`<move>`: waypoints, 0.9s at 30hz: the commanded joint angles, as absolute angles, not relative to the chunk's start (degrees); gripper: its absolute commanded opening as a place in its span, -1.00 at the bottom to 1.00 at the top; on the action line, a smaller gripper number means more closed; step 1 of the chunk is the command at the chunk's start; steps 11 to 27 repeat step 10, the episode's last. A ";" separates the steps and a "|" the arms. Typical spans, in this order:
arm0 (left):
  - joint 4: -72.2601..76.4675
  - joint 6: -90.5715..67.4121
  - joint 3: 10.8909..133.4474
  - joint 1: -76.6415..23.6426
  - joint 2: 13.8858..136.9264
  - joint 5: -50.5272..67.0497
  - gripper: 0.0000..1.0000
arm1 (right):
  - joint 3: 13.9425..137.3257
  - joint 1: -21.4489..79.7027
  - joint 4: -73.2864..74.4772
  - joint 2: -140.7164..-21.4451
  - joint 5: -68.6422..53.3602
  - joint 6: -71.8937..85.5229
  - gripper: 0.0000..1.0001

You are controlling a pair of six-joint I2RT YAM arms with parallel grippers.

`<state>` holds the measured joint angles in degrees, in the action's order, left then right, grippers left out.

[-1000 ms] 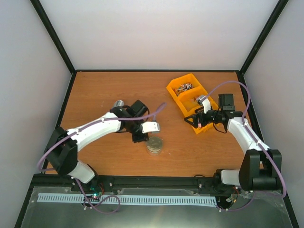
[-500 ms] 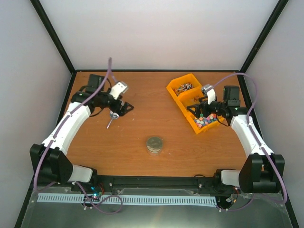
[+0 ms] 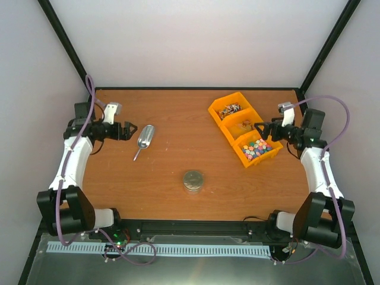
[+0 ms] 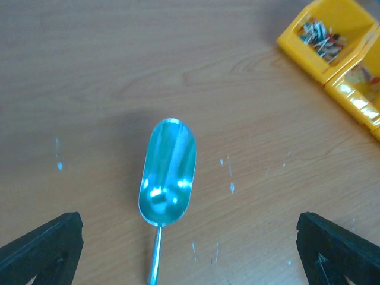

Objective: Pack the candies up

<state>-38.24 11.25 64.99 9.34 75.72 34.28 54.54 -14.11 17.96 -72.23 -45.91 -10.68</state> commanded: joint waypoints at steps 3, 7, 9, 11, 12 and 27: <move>-33.40 8.46 57.96 9.58 70.73 30.31 1.00 | 46.57 -14.45 17.16 -68.21 -47.18 -12.46 1.00; -31.78 7.31 55.69 9.58 68.61 29.44 1.00 | 44.82 -14.46 16.95 -67.23 -47.36 -12.80 1.00; -31.23 6.95 55.30 9.52 67.93 28.90 0.99 | 44.09 -14.47 16.12 -66.86 -47.48 -12.46 1.00; -31.26 7.02 55.24 9.57 67.74 28.70 0.99 | 43.70 -14.50 15.56 -66.74 -47.50 -12.20 1.00; -31.26 7.02 55.24 9.57 67.74 28.70 0.99 | 43.70 -14.50 15.56 -66.74 -47.50 -12.20 1.00; -31.26 7.02 55.24 9.57 67.74 28.70 0.99 | 43.70 -14.50 15.56 -66.74 -47.50 -12.20 1.00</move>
